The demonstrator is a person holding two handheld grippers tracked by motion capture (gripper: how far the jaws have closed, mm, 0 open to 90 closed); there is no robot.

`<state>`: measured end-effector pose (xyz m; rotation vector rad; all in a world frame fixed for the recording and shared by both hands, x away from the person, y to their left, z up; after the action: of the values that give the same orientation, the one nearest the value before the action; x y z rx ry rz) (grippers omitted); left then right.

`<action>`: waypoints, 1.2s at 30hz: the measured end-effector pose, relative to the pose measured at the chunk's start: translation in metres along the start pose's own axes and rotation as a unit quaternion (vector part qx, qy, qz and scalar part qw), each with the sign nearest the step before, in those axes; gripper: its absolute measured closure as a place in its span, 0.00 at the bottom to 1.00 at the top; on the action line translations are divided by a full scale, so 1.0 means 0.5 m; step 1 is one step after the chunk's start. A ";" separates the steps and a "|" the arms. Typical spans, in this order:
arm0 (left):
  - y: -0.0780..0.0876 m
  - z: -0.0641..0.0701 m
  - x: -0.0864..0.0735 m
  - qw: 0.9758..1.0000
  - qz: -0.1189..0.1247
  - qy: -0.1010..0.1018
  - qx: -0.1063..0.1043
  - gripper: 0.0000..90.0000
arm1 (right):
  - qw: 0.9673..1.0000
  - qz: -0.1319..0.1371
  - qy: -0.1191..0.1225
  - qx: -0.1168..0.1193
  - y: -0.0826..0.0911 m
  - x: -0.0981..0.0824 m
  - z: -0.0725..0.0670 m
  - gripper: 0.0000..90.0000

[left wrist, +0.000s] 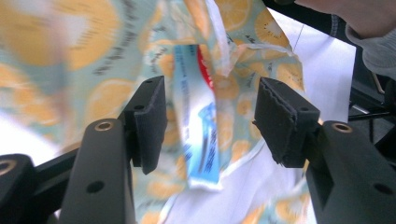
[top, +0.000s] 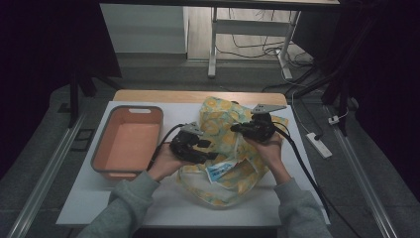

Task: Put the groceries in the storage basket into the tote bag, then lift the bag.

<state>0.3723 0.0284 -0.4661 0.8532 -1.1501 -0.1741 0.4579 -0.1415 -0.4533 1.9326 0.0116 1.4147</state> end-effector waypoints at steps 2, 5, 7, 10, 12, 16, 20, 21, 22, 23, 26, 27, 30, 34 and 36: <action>0.023 -0.015 -0.005 1.000 0.002 -0.006 0.017 0.47 | 1.000 -0.007 0.003 0.001 -0.001 -0.006 -0.006 0.96; 0.053 -0.042 -0.015 1.000 0.005 0.010 0.008 0.45 | 1.000 -0.014 0.011 0.001 0.001 -0.017 -0.014 0.96; 0.064 -0.065 -0.023 1.000 0.007 0.023 0.020 0.44 | 1.000 -0.017 0.012 0.003 0.003 -0.024 -0.019 0.96; 0.074 -0.091 -0.033 0.999 0.010 0.040 0.027 0.44 | 1.000 -0.020 0.013 0.004 0.006 -0.034 -0.026 0.96; 0.076 -0.101 -0.039 0.999 0.006 0.046 0.029 0.43 | 1.000 -0.023 0.012 0.005 0.007 -0.040 -0.030 0.96; 0.073 -0.114 -0.049 0.998 -0.004 0.048 0.034 0.42 | 0.999 -0.030 0.015 0.007 0.013 -0.053 -0.043 0.96; 0.069 -0.125 -0.057 0.998 -0.011 0.053 0.039 0.42 | 0.999 -0.038 0.014 0.008 0.016 -0.069 -0.047 0.96; 0.069 -0.128 -0.059 0.998 -0.013 0.054 0.040 0.42 | 0.999 -0.038 0.013 0.007 0.017 -0.073 -0.047 0.96; 0.068 -0.131 -0.060 0.997 -0.014 0.056 0.042 0.42 | 0.999 -0.041 0.012 0.008 0.017 -0.076 -0.047 0.96; 0.068 -0.133 -0.062 0.997 -0.016 0.056 0.045 0.42 | 0.999 -0.043 0.012 0.007 0.017 -0.078 -0.047 0.96; 0.061 -0.140 -0.069 0.997 -0.023 0.060 0.047 0.42 | 0.999 -0.040 0.014 0.006 0.021 -0.079 -0.047 0.96; 0.057 -0.141 -0.071 0.997 -0.027 0.060 0.046 0.42 | 0.999 -0.039 0.015 0.007 0.022 -0.079 -0.047 0.96; 0.040 -0.135 -0.075 0.997 -0.040 0.054 0.040 0.40 | 0.999 -0.039 0.015 0.006 0.025 -0.080 -0.047 0.96; 0.015 -0.117 -0.073 0.998 -0.050 0.040 0.017 0.39 | 0.999 -0.040 0.015 0.005 0.029 -0.083 -0.045 0.96; 0.001 -0.112 -0.075 0.997 -0.062 0.036 0.017 0.38 | 0.999 -0.040 0.013 0.004 0.031 -0.084 -0.043 0.96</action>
<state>0.4036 0.0767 -0.5012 0.9539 -1.0363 -0.2246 0.4174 -0.1585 -0.4767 1.8985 0.1047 1.3887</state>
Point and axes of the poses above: each handheld gripper's, and its own axes: y roughly backward along the jaws, x roughly out of its top, z roughly to its right, the point moved 7 cm from there along -y, roughly forward along the jaws, and after that the axes turned 4 degrees about -z, right-handed, at the moved point
